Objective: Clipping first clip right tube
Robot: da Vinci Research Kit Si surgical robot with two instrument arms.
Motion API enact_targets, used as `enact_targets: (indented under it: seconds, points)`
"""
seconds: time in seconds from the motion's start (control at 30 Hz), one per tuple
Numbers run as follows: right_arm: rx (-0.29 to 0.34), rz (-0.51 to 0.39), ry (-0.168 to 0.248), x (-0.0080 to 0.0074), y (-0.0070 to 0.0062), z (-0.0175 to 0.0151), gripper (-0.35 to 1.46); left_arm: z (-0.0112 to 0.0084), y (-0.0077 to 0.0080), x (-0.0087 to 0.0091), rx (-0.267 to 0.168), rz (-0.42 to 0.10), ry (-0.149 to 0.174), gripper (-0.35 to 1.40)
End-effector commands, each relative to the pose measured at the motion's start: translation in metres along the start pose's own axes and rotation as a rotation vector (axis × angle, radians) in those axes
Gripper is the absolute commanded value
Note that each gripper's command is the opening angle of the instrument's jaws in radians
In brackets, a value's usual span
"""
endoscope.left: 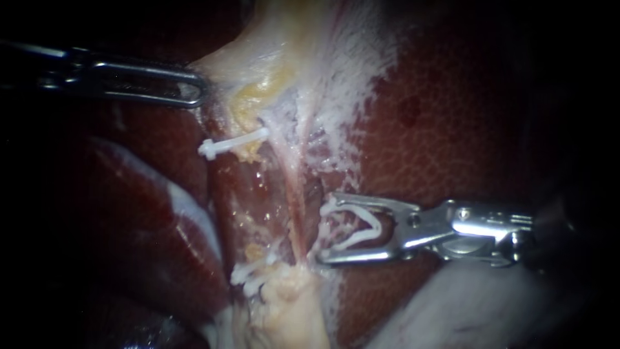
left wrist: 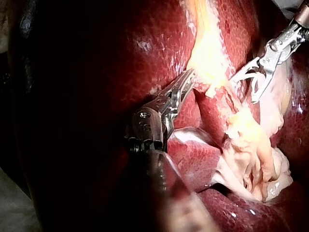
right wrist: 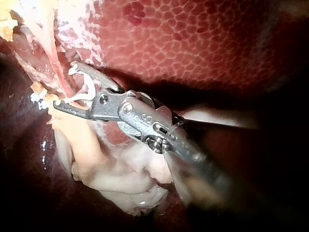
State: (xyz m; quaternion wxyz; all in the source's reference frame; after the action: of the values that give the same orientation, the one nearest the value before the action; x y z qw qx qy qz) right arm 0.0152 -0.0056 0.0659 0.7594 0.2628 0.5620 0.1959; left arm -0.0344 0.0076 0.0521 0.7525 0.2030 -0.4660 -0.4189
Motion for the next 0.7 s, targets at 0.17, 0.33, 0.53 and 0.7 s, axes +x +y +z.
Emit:
enact_targets:
  seconds: [0.17, 0.33, 0.53, 0.7]
  points:
    - [0.01, 0.013, -0.004, -0.0005, 0.0, 0.0013, 0.59, -0.0001, -0.0001, -0.0001, -0.001, 0.0, -0.001, -0.35]
    - [0.023, 0.017, -0.008, -0.0005, 0.0, 0.0023, 0.59, -0.0001, -0.0003, -0.0001, -0.002, -0.001, -0.001, -0.35]
    - [0.036, 0.052, -0.011, -0.0001, -0.0009, 0.0032, 0.6, -0.0001, -0.0003, -0.0001, -0.002, -0.001, -0.001, -0.35]
    - [0.047, 0.108, -0.015, 0.0005, -0.0027, 0.0033, 0.58, -0.0001, -0.0003, -0.0001, -0.003, -0.001, -0.001, -0.35]
